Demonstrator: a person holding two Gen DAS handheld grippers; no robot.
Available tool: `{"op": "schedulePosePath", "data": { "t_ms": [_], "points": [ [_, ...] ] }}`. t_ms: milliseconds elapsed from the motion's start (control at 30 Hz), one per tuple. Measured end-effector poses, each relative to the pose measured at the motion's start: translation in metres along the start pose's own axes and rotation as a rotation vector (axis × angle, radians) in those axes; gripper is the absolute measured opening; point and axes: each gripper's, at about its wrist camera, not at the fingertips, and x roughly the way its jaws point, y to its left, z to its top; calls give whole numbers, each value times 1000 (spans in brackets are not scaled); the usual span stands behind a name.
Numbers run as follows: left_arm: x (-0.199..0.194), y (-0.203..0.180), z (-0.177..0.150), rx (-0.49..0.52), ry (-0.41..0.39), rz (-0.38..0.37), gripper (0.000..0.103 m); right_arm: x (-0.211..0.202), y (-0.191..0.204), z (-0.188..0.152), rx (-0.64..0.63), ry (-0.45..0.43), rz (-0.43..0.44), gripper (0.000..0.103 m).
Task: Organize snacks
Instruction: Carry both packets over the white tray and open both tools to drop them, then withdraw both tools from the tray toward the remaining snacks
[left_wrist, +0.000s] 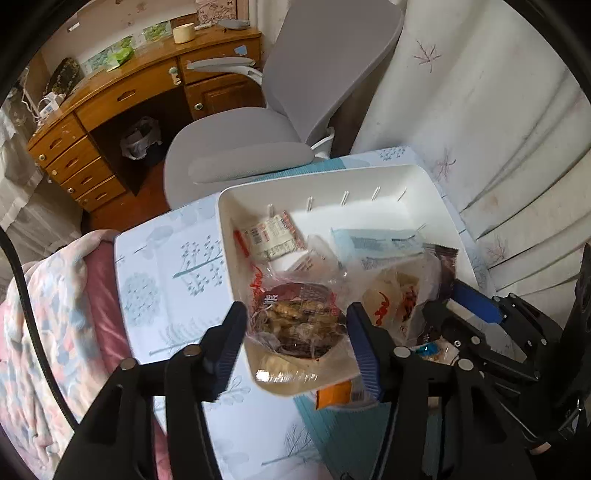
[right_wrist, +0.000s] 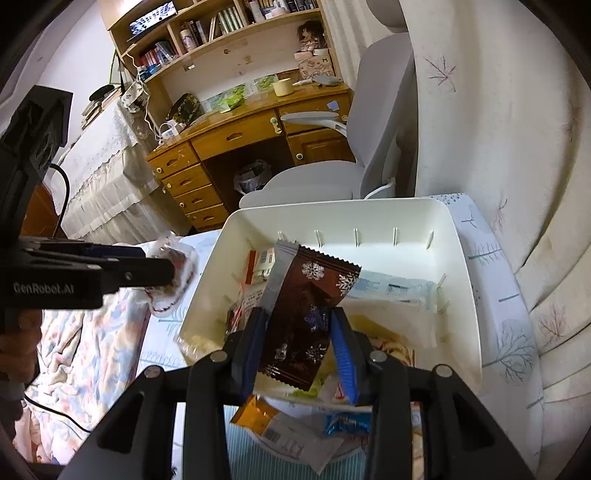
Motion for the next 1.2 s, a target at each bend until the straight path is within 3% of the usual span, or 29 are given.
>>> {"op": "schedulePosePath", "data": {
  "t_ms": [67,133,167,233,267,600,733,1200],
  "points": [
    [4,0,2,-5,-14,-8,60,4,-2,3,7,3,-3,37],
    [5,0,3,-9,-11,-14,75,7,-4,4,17,16,1,41],
    [5,1,3,-12,-13,-15,75,8,-5,4,22,21,-2,43],
    [4,2,3,-14,-9,-21,75,9,-6,3,27,32,-10,60],
    [3,3,2,-15,-5,-24,76,9,-6,2,32,36,-12,62],
    [-21,15,-21,-41,-13,-49,77,-21,-6,-11,95,23,-57,64],
    [-35,17,-35,-36,-26,-48,77,-42,-8,-25,131,-11,-76,72],
    [-76,26,-95,-103,-147,-82,81,-76,-14,-91,210,-33,-147,72]
  ]
}}
